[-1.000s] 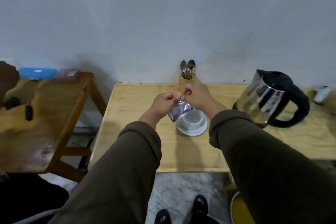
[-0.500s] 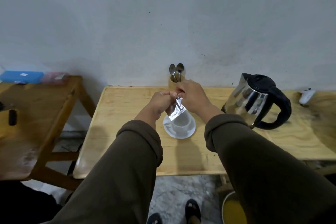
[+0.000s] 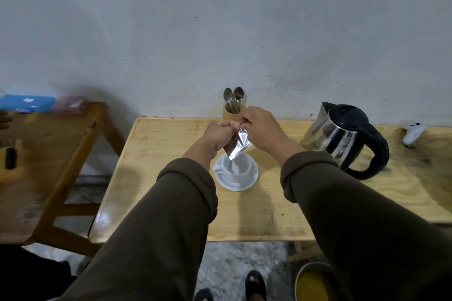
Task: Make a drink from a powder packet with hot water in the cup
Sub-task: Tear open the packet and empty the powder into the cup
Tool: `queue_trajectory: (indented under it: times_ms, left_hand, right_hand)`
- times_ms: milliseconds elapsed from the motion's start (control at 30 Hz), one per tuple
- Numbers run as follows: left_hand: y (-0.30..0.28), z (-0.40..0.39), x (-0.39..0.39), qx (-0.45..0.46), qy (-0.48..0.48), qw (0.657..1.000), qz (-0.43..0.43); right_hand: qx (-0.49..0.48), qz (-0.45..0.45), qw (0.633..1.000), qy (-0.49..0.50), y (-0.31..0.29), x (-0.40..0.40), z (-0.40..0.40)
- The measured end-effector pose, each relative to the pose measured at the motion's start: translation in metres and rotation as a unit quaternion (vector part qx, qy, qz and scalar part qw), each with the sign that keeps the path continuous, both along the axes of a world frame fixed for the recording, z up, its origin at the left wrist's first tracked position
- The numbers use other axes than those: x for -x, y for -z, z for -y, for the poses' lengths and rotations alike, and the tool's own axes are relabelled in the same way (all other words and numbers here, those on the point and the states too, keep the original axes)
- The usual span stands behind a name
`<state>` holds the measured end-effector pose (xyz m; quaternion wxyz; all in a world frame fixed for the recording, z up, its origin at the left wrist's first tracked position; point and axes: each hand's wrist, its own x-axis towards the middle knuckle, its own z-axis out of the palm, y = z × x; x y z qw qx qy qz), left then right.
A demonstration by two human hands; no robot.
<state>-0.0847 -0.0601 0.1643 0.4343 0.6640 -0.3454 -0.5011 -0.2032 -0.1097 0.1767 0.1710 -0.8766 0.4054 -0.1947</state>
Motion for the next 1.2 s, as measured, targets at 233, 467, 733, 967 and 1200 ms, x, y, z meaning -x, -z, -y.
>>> queue_trajectory:
  times_ms: [233, 467, 733, 967, 1200]
  left_hand:
    - [-0.002, 0.008, 0.0, 0.03, 0.018, 0.997, 0.071]
    - [0.0, 0.016, 0.006, 0.012, -0.009, 0.997, 0.072]
    - [-0.005, 0.014, 0.004, -0.024, -0.041, 0.999, 0.01]
    - [-0.006, 0.011, -0.002, -0.009, -0.076, 0.997, -0.016]
    - [-0.005, 0.007, -0.007, -0.008, -0.089, 0.995, -0.033]
  right_hand:
    - [-0.099, 0.071, 0.99, 0.072, -0.002, 0.003, 0.005]
    - [-0.028, -0.001, 0.998, 0.055, -0.003, -0.005, -0.001]
    - [0.04, -0.021, 0.999, -0.026, 0.001, -0.011, -0.008]
    - [-0.009, -0.014, 1.0, -0.023, -0.006, -0.009, -0.002]
    - [-0.036, -0.023, 0.998, -0.048, -0.011, -0.009, -0.003]
